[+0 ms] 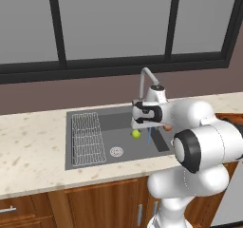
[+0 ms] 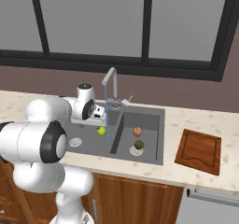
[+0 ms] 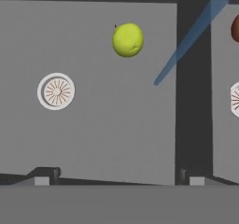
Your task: Pick the peach, pear, kiwi from the sink and place them on the cutting board to airdry. Then turn off the sink faucet.
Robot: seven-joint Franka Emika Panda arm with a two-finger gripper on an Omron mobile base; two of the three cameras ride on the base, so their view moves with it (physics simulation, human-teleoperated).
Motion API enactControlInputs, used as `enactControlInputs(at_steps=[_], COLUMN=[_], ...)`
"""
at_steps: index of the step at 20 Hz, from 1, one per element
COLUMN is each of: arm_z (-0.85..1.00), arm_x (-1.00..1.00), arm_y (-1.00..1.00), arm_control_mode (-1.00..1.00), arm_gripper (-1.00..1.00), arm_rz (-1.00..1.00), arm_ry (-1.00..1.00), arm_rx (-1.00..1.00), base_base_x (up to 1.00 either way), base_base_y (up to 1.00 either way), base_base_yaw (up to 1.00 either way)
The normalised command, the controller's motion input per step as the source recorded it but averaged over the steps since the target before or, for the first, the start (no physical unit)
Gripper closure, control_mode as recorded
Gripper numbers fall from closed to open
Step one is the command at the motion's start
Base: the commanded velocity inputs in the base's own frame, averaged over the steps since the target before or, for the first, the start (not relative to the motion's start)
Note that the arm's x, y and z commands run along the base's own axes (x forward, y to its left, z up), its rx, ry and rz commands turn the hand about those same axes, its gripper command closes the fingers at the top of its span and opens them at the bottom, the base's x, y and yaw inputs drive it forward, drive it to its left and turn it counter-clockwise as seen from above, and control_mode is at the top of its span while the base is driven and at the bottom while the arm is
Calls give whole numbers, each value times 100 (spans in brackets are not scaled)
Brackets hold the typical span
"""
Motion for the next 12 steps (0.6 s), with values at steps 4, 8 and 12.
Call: enactControlInputs(at_steps=[4,8,12], arm_z=[-13,-16,-20], arm_x=[13,16,27], arm_y=[0,0,0], arm_control_mode=[-100,-100,-100], arm_gripper=[-100,-100,-100], arm_rz=[0,0,0], arm_ry=[0,0,0], arm_rx=[0,0,0], base_base_x=[0,0,0], base_base_y=[0,0,0], base_base_yaw=[0,0,0])
